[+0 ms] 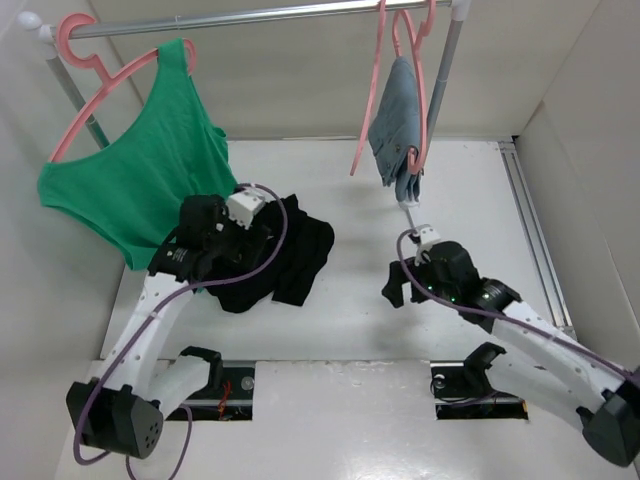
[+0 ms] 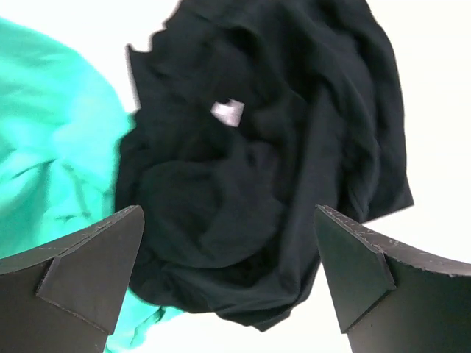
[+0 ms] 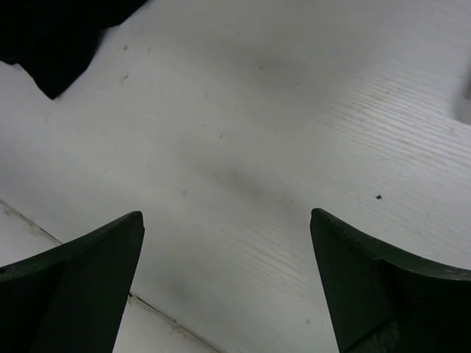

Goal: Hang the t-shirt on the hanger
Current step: Move the tshirt to the center of the board

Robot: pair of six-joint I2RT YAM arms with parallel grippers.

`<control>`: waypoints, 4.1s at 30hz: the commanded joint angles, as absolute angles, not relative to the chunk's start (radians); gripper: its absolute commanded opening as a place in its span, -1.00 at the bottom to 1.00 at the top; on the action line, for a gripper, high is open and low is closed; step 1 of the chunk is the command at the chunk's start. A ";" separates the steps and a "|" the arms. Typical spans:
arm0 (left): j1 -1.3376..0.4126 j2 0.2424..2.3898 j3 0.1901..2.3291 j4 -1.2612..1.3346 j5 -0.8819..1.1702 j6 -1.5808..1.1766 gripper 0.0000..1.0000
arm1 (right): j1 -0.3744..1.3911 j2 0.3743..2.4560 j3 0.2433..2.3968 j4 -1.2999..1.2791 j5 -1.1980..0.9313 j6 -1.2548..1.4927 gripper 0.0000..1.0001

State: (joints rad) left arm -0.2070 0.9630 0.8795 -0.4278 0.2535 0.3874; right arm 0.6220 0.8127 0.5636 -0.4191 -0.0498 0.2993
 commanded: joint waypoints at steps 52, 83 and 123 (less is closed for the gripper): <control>-0.324 1.309 0.856 -0.380 0.209 0.532 -0.68 | 0.942 1.272 0.886 -0.558 -0.051 0.141 0.68; -0.333 0.822 0.876 -0.678 0.469 0.646 -1.00 | 0.942 1.856 1.493 -0.057 -0.200 -0.060 0.52; -0.333 0.943 0.885 -0.485 0.384 0.540 -1.00 | 0.989 1.629 1.479 -0.221 -0.072 0.017 -1.00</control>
State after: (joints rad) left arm -0.3325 0.9646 0.8650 -0.4683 0.4313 0.5327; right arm 0.9737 1.6958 1.4261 -0.2321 -0.1005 0.0292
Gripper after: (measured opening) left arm 0.021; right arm 0.022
